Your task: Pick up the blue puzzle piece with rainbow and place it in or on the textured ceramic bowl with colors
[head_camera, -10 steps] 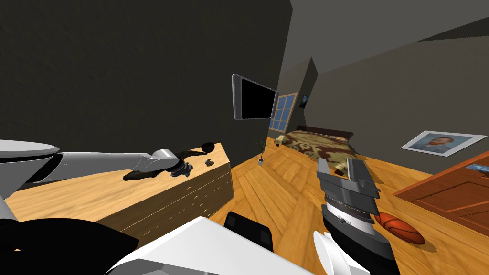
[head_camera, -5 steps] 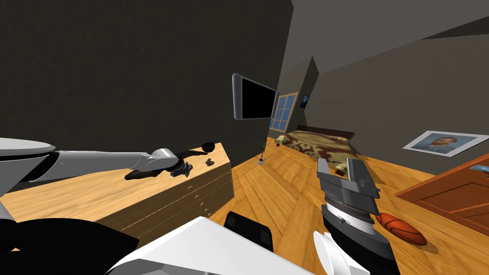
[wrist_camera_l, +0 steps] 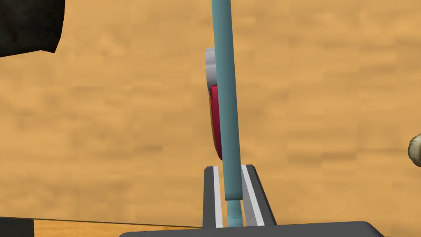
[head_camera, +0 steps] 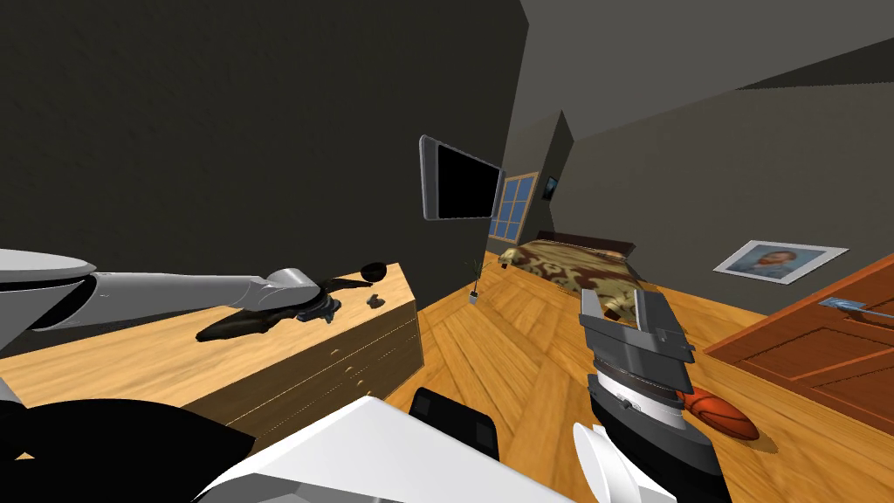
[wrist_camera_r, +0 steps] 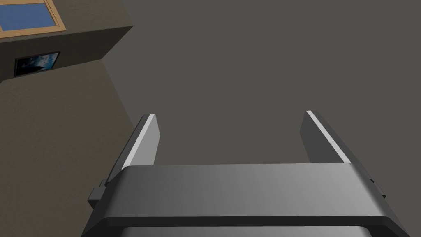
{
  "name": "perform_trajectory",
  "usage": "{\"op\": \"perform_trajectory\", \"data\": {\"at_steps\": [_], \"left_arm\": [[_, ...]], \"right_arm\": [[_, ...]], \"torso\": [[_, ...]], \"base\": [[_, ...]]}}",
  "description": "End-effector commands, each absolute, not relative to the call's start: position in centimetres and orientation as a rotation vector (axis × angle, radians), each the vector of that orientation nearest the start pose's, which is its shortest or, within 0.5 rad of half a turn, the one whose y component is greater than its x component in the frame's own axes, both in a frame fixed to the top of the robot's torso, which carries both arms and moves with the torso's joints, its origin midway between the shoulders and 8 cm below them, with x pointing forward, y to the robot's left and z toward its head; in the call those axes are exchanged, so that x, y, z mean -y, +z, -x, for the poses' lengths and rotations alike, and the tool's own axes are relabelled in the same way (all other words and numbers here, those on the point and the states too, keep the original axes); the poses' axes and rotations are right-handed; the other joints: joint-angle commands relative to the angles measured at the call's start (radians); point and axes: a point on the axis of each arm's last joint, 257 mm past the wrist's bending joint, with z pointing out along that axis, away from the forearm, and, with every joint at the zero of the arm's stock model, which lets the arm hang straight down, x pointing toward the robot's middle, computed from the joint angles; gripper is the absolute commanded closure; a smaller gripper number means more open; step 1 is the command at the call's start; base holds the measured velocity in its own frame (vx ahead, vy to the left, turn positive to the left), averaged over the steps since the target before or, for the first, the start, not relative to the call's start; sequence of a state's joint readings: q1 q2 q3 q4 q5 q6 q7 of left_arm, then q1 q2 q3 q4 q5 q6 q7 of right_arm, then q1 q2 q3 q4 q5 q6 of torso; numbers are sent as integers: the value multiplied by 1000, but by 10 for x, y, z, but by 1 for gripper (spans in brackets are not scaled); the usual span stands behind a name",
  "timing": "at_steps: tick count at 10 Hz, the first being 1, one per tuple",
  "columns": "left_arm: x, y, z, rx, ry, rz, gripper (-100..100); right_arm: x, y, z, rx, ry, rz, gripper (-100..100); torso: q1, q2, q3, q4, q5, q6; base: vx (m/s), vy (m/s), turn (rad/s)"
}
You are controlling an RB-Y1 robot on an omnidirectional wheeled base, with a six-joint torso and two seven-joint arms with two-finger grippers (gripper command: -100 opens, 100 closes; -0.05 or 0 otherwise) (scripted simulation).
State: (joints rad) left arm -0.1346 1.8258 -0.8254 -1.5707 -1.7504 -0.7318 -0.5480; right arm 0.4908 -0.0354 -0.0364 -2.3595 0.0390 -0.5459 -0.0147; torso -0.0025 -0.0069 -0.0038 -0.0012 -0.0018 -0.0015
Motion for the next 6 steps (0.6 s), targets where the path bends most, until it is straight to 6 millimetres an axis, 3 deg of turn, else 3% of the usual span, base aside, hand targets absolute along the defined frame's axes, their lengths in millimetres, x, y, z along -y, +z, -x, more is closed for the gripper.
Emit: {"op": "perform_trajectory", "data": {"at_steps": [1, 5, 6], "left_arm": [[-673, -249, -257, 1170, -418, 2532, 100], [-719, -228, -231, 1138, -372, 2418, 100], [-719, -228, -231, 1138, -372, 2418, 100]], "right_arm": [[273, 70, -318, -568, 1290, -498, 0], [273, 70, -318, -568, 1290, -498, 0], [273, 70, -318, -568, 1290, -498, 0]], "torso": [[0, 0, 0, 0, 0, 0], [-2, 1, 0, -1, -1, -1], [-2, 0, -1, -1, -2, 0]], "base": [[90, -14, -53], [73, -21, -59], [46, -11, -7]]}}
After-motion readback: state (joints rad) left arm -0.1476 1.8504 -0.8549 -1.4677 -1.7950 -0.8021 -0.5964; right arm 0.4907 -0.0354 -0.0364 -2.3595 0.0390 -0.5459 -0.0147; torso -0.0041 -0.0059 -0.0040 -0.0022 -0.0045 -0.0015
